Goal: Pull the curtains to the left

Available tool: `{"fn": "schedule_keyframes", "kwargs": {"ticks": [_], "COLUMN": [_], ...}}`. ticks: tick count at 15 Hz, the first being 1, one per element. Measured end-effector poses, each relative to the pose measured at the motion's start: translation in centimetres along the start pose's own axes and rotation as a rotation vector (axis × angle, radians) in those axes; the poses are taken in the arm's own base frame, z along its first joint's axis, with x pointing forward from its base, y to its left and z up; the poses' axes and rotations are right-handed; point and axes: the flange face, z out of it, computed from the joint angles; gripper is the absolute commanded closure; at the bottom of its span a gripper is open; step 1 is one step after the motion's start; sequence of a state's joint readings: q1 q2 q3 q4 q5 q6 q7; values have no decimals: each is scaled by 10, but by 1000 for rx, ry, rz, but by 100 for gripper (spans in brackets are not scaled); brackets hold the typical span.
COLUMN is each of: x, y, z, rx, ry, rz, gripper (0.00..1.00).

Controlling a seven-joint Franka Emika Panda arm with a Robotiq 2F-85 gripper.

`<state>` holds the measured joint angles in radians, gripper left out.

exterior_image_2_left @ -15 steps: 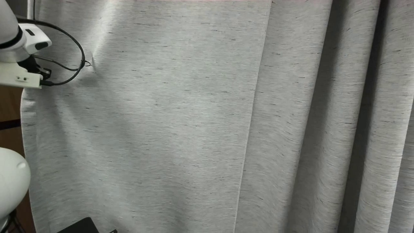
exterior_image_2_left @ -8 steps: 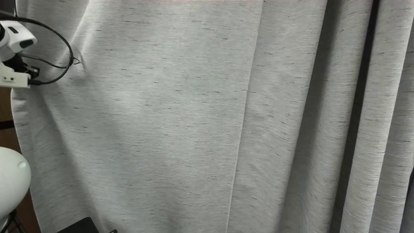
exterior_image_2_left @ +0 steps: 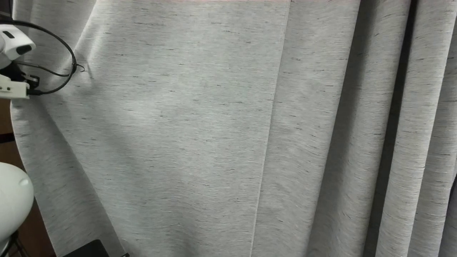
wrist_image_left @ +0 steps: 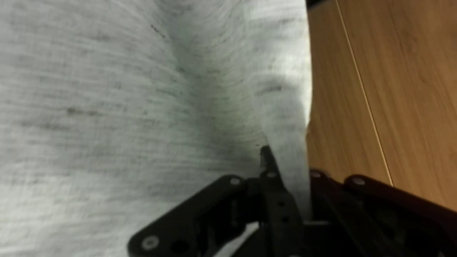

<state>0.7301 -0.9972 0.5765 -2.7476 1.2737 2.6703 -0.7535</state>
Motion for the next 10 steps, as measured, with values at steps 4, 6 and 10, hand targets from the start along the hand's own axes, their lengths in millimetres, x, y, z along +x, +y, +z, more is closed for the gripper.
{"fn": "schedule_keyframes", "kwargs": {"ticks": [4, 6, 10], "x": [-25, -34, -42], "y": [-12, -17, -22], "z": [28, 36, 42], "rx": [36, 51, 77], "ry": [-160, -226, -302], "rz": [-16, -27, -52], "gripper": [27, 12, 0]}}
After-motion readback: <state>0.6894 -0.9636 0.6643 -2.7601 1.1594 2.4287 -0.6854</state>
